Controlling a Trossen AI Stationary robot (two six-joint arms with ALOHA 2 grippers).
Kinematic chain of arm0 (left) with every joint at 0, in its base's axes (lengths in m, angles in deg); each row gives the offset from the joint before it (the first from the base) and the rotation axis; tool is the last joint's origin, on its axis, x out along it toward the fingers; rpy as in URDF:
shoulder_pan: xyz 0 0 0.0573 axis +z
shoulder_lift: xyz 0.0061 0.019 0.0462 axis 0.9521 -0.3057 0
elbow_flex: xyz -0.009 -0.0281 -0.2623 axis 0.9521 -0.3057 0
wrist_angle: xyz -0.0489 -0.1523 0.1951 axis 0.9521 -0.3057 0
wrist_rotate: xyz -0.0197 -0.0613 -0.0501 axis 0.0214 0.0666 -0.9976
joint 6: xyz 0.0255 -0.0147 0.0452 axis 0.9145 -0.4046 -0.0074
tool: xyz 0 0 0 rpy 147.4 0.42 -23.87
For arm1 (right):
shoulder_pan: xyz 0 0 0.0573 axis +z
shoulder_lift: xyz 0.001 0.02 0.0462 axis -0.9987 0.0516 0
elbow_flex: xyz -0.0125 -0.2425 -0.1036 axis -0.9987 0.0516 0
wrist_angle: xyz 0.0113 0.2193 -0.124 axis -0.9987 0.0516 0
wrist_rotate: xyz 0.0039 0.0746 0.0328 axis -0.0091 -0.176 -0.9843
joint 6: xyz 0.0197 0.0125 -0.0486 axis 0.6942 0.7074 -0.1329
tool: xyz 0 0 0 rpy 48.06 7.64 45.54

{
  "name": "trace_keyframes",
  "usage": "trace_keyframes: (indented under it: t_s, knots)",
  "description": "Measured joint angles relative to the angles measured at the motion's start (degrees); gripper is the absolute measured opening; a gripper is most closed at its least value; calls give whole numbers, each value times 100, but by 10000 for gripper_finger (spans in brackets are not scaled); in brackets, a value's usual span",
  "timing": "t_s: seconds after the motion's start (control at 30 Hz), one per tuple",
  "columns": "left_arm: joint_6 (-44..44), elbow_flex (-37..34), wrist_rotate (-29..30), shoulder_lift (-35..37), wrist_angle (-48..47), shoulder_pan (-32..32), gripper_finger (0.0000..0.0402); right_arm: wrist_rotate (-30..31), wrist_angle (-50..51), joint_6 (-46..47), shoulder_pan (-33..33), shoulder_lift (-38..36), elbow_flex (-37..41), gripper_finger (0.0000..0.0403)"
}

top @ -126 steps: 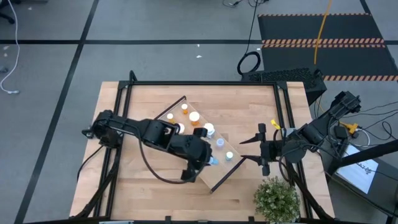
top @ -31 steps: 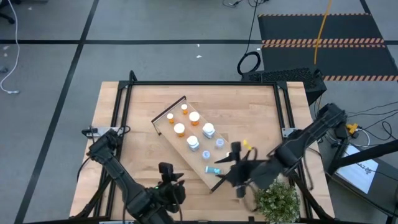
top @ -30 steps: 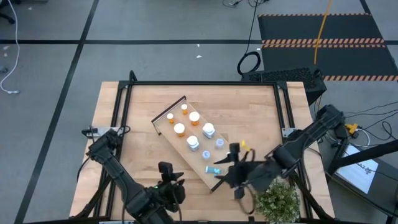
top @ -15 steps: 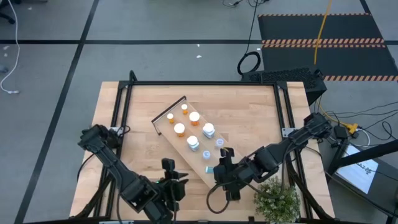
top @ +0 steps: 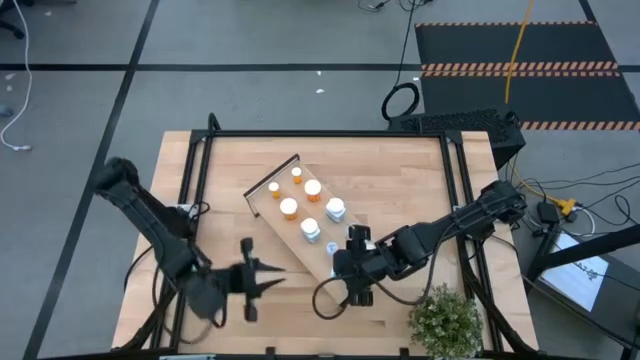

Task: Pick and place medicine bottles onto shelf by color
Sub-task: Put the blue pill bottle on the shelf aligned with the blue pill bottle

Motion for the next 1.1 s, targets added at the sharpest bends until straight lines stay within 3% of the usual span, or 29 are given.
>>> trace_keyframes:
  t_s: [0.17,0.3,1.1]
  knots:
    - [553,-1343,-29,741,1767,18,93,-154,-12,56,-4,166,0,212]
    - [869,-1781,-25,1018,2572,23,93,-157,26,84,-73,283,2,212]
    - [981,-1837,-154,1029,2746,18,93,-586,-230,375,-154,291,472,170]
